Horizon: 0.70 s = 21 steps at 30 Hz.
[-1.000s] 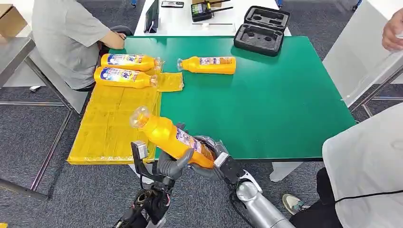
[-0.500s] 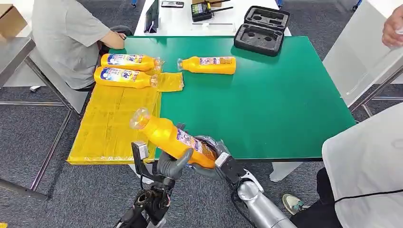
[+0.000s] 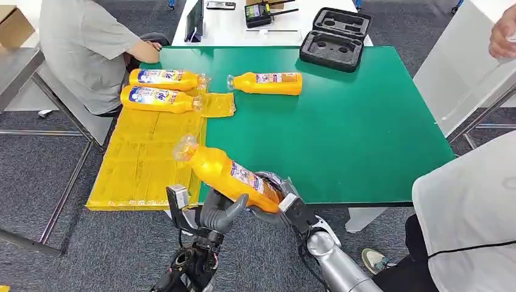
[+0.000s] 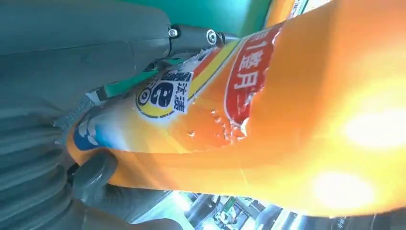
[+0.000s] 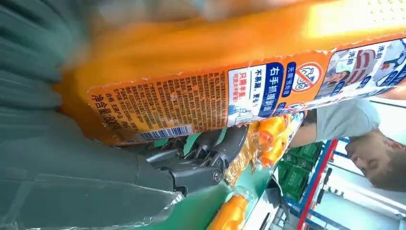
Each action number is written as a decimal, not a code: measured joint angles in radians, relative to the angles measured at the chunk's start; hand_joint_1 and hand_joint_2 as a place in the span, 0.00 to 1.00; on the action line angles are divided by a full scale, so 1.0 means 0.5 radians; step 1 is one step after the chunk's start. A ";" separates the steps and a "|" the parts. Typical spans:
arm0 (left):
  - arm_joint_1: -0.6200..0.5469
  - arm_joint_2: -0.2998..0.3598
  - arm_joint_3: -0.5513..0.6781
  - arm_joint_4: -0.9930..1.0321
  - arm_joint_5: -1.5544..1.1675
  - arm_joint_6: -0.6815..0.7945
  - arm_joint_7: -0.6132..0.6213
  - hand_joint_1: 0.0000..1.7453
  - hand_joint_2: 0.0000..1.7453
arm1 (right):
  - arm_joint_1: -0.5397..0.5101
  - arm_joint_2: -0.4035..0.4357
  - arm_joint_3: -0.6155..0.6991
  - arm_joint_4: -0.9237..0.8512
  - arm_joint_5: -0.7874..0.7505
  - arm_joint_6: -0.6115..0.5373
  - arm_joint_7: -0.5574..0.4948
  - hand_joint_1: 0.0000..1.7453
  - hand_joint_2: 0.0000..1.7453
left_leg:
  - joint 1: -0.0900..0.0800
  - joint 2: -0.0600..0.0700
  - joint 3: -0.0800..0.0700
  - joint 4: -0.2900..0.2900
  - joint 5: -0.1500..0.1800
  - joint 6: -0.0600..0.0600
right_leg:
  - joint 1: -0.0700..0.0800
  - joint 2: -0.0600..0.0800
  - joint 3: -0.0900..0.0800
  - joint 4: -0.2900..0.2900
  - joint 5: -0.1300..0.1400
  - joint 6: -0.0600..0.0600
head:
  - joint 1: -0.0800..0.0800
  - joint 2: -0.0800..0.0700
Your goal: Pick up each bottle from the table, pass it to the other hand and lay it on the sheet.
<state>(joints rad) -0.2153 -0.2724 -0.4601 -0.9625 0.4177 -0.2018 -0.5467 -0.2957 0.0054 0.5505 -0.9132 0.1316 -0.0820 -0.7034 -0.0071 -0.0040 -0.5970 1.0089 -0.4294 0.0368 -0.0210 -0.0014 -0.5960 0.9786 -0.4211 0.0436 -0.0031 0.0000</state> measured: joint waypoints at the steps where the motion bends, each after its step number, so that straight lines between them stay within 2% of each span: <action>1: 0.002 0.000 0.000 -0.007 -0.001 0.000 0.000 0.00 1.00 | 0.000 -0.002 0.000 -0.004 0.000 -0.001 0.000 0.98 1.00 | 0.000 0.000 0.000 0.000 0.000 0.000 | 0.000 0.000 0.000 0.000 0.000 0.000 | 0.000 0.000; 21: 0.041 0.000 0.018 -0.082 -0.014 0.015 0.056 0.00 1.00 | -0.005 0.042 0.002 -0.015 0.002 0.080 0.000 1.00 1.00 | 0.000 0.000 0.000 0.000 0.000 0.000 | 0.000 0.000 0.000 0.000 0.000 0.000 | 0.000 0.000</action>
<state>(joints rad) -0.1950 -0.2724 -0.4509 -1.0037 0.4105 -0.1942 -0.5184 -0.2982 0.0263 0.5516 -0.9209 0.1328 -0.0420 -0.7034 -0.0070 -0.0042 -0.5971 1.0089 -0.4294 0.0368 -0.0209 -0.0015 -0.5959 0.9787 -0.4212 0.0436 -0.0031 0.0000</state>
